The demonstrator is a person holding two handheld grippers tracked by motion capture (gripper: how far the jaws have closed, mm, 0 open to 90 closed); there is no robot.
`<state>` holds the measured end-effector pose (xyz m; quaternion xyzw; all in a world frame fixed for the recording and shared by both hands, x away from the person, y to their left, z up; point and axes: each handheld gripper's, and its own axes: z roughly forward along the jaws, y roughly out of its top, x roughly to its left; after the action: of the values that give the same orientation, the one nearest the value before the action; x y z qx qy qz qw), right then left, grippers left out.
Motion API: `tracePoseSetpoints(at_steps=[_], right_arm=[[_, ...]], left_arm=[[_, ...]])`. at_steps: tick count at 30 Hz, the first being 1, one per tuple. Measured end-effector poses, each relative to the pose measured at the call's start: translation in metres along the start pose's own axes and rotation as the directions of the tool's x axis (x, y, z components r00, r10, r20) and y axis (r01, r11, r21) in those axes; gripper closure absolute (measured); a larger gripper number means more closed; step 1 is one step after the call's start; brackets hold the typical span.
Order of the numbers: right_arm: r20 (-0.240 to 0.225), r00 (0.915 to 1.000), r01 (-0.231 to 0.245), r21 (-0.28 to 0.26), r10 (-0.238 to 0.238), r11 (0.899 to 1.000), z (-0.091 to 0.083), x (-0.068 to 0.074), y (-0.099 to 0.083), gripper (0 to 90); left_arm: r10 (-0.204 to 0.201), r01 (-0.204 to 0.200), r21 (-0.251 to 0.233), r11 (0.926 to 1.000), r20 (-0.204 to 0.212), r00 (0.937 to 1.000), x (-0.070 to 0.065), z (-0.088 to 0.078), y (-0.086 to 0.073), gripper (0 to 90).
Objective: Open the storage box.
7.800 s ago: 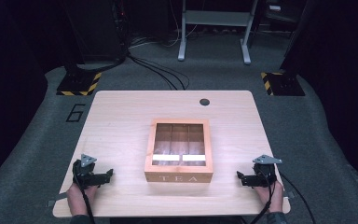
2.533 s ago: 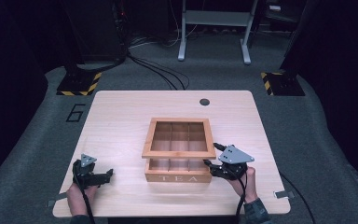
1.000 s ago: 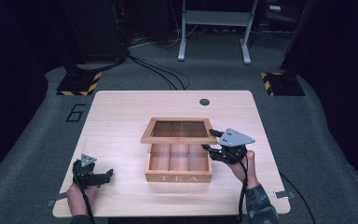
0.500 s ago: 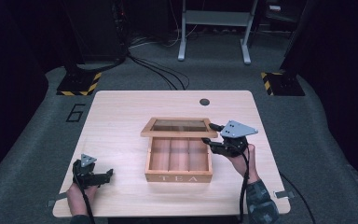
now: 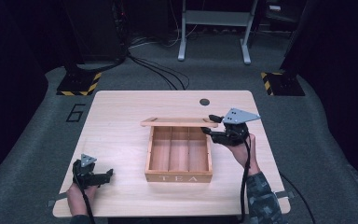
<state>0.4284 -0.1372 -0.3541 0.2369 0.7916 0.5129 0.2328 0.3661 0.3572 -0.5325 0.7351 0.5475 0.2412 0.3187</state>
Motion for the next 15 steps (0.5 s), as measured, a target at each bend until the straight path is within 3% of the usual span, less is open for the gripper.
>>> tracePoseSetpoints(at_steps=[15], right_arm=[[-0.042,0.9964,-0.074,0.015,0.074,0.997,0.009,-0.026,0.021,47.6]], left_arm=[[0.002,-0.002,0.000,1.0000,0.001,1.0000,0.000,0.000,0.000,2.6]])
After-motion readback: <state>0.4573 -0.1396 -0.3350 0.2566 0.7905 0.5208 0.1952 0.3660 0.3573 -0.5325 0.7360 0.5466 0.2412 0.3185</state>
